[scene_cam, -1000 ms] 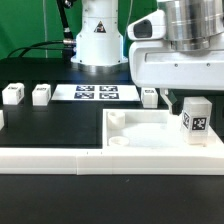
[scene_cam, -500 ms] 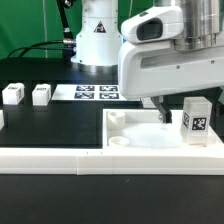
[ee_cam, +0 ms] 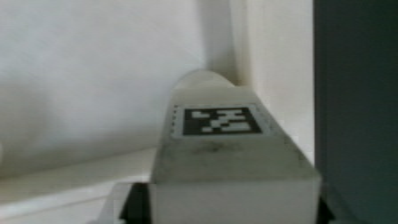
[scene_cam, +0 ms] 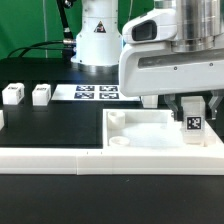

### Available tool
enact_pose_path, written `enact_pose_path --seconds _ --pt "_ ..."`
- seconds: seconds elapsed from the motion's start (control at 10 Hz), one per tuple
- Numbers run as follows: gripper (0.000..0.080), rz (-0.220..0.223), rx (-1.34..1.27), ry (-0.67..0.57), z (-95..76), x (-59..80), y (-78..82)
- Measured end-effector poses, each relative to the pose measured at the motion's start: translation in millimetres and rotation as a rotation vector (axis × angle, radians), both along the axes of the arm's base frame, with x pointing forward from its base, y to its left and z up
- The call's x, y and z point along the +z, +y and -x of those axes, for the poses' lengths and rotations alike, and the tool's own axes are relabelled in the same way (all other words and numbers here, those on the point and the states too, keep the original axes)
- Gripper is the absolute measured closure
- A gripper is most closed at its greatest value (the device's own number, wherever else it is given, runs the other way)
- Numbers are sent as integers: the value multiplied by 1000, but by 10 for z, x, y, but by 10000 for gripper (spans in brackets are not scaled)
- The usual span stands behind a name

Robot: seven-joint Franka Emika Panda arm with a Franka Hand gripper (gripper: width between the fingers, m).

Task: Assemble square table

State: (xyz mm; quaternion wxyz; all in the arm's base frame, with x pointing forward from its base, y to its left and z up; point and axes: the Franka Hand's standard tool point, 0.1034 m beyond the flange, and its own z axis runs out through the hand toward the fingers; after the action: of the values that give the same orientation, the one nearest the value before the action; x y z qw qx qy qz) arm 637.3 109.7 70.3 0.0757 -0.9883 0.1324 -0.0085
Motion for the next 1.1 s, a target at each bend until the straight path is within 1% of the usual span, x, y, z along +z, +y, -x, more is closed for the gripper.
enact_pose_path --seconds 0.2,0.3,0.4,0.5,0.6,0.7,0.8,0.9,1.0,1.1 --pt "511 23 -328 42 8 -7 -8" --pt "511 23 -511 66 14 -9 -17" --pt "511 15 -741 103 25 -14 -35" --pt "510 -13 -978 159 31 -21 -61" --pt "509 -49 -1088 198 39 -26 -77" --pt "509 -61 -1261 240 50 -24 -58" --pt "509 -63 -1307 251 52 -24 -56" --pt "436 -62 -1285 247 54 -28 -57" --pt "436 -55 -1201 232 60 -31 -47" --pt "253 -30 -985 192 76 -33 11"
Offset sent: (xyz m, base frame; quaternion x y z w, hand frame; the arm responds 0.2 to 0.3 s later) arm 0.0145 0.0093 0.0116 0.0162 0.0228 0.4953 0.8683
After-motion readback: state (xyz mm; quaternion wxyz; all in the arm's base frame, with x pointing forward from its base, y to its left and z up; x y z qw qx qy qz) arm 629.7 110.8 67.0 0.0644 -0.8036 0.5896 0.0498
